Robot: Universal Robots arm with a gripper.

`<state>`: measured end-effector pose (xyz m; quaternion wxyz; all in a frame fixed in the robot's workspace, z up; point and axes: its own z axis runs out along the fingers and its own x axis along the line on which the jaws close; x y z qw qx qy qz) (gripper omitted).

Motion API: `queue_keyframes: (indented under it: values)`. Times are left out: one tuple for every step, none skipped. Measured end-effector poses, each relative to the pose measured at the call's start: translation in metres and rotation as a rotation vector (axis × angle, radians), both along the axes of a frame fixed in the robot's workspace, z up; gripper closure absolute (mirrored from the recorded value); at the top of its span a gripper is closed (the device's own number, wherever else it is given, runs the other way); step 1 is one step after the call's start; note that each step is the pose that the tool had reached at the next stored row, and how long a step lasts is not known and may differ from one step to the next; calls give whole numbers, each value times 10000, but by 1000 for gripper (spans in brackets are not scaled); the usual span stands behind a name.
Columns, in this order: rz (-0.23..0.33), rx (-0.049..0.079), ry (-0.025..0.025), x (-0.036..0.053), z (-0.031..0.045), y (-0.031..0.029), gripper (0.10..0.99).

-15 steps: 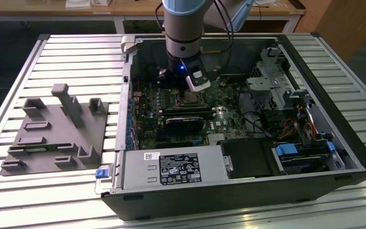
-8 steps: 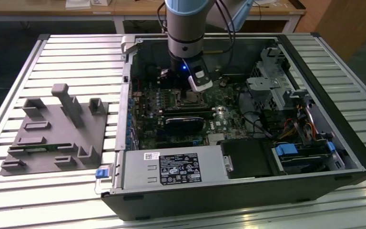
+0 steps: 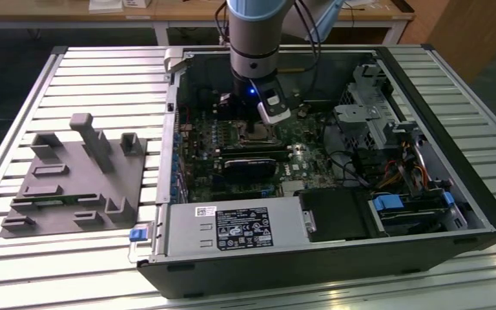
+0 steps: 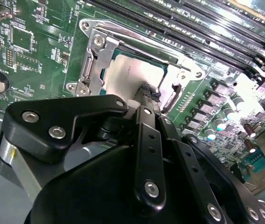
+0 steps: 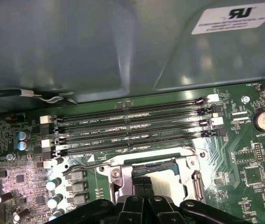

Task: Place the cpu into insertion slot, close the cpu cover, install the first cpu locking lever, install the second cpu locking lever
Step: 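Close the cpu cover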

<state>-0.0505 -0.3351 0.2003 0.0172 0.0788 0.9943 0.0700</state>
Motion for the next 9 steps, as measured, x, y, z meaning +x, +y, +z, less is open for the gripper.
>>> queue_keyframes:
  values:
    - [0, -1, 3, 11, 0, 0, 980]
    - [-1, -2, 6, 25, 0, 0, 980]
    - [0, -5, 8, 38, 0, 0, 980]
    - [0, -9, 11, 50, 0, 0, 980]
    - [0, -13, 12, 63, 0, 0, 980]
    - [0, -16, 14, 74, 0, 0, 980]
    - [1, -19, 15, 84, 0, 0, 980]
    - [1, -19, 16, 93, 0, 0, 980]
    - [1, -21, 19, 100, 0, 0, 980]
